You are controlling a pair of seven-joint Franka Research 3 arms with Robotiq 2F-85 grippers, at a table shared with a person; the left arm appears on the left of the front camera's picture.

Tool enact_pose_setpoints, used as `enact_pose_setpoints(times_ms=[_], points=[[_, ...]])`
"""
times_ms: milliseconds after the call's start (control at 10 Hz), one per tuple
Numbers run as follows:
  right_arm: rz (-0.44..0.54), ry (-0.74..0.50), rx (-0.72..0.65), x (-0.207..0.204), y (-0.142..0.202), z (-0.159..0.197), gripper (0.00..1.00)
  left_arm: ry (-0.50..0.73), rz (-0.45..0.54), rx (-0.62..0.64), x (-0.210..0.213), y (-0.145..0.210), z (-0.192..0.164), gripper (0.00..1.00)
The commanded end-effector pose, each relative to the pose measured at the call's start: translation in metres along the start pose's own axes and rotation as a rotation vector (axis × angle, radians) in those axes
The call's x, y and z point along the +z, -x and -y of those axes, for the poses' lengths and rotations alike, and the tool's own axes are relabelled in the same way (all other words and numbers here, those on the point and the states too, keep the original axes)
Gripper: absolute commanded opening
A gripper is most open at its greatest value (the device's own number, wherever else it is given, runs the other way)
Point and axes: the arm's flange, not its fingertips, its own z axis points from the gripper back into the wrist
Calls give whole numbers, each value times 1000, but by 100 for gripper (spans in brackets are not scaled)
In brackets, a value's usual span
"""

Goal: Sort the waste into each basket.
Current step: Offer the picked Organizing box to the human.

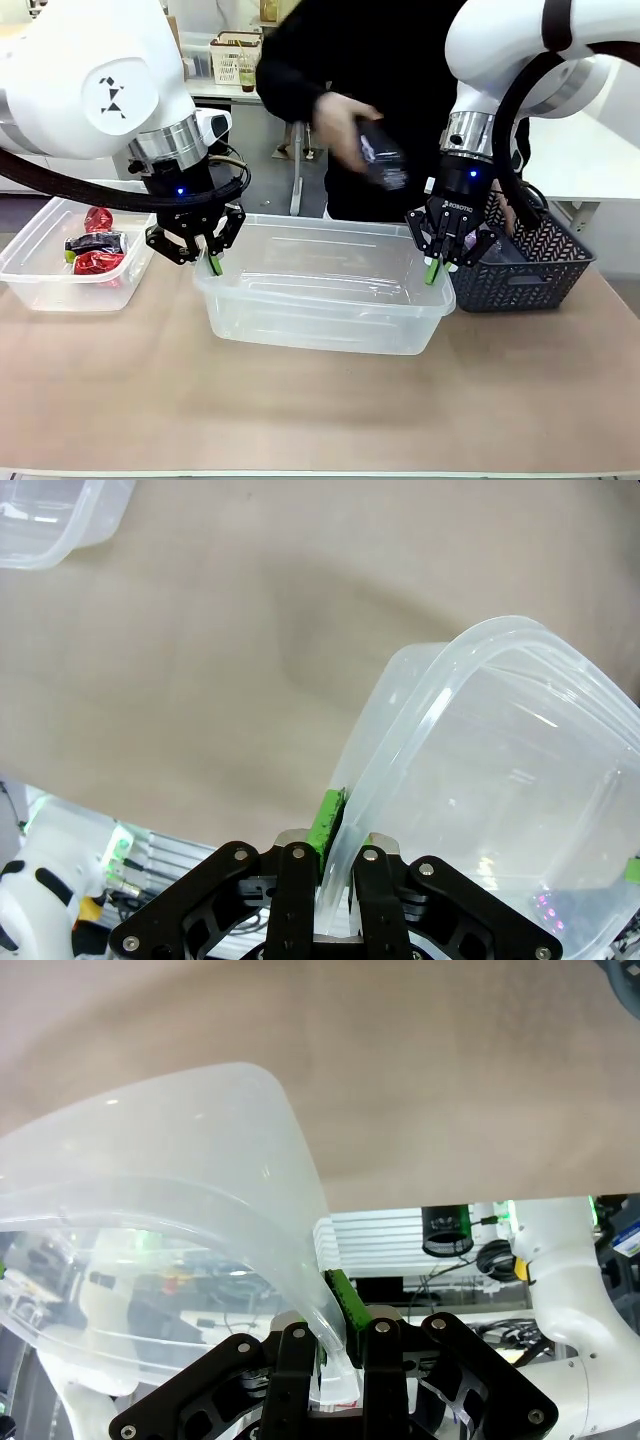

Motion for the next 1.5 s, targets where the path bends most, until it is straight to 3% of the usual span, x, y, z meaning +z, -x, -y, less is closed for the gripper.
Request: enact_pose_setpoints(times_ms=[0, 1400], points=[[-10, -14, -23, 3, 1, 2, 0, 12, 11, 55, 5, -6, -2, 0], [-10, -14, -23, 3, 1, 2, 0, 12, 11, 55, 5, -6, -2, 0]])
